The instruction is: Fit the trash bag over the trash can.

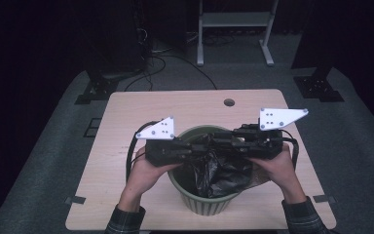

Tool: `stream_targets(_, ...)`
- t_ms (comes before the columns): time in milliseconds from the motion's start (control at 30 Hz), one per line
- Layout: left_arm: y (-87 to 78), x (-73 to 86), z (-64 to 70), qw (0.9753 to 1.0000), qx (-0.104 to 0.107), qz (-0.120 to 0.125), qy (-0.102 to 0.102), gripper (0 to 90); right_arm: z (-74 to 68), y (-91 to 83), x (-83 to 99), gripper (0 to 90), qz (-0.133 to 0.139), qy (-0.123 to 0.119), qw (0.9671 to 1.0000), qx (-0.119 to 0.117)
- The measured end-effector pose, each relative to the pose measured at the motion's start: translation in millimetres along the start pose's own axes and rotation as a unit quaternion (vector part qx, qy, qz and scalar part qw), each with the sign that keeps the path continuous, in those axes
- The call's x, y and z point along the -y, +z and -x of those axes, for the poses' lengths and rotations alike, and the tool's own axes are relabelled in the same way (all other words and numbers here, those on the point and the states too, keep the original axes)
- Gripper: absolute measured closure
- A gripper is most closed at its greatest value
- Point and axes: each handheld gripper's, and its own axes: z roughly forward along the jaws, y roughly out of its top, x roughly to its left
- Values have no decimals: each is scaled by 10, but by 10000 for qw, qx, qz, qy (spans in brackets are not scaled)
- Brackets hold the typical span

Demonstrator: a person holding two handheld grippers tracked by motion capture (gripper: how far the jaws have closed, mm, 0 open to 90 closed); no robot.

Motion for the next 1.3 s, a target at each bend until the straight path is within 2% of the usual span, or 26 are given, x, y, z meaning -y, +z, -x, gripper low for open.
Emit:
stream_targets(33,1,-2,0,10000,-2,2,4,894,-4,23,1,761,-25,-9,10000,-4)
stream_targets(133,-17,-2,-3,10000,-27,16,-5,893,-35,53,1,900,-97,-84,9999,41)
stream_targets(333,-137,17,-28,9998,-130,153,-53,890,-7,-16,10,900,-61,-20,9998,211)
stream_targets(533,-272,21,-34,9995,-230,226,-61,891,51,-178,45,900,21,74,9989,464)
stream_targets(933,-602,88,-44,9983,-481,305,-116,891,139,-573,159,900,109,264,9946,994)
stream_targets(1300,-844,202,-86,9966,-722,287,-259,891,183,-817,256,900,103,380,9911,1272)
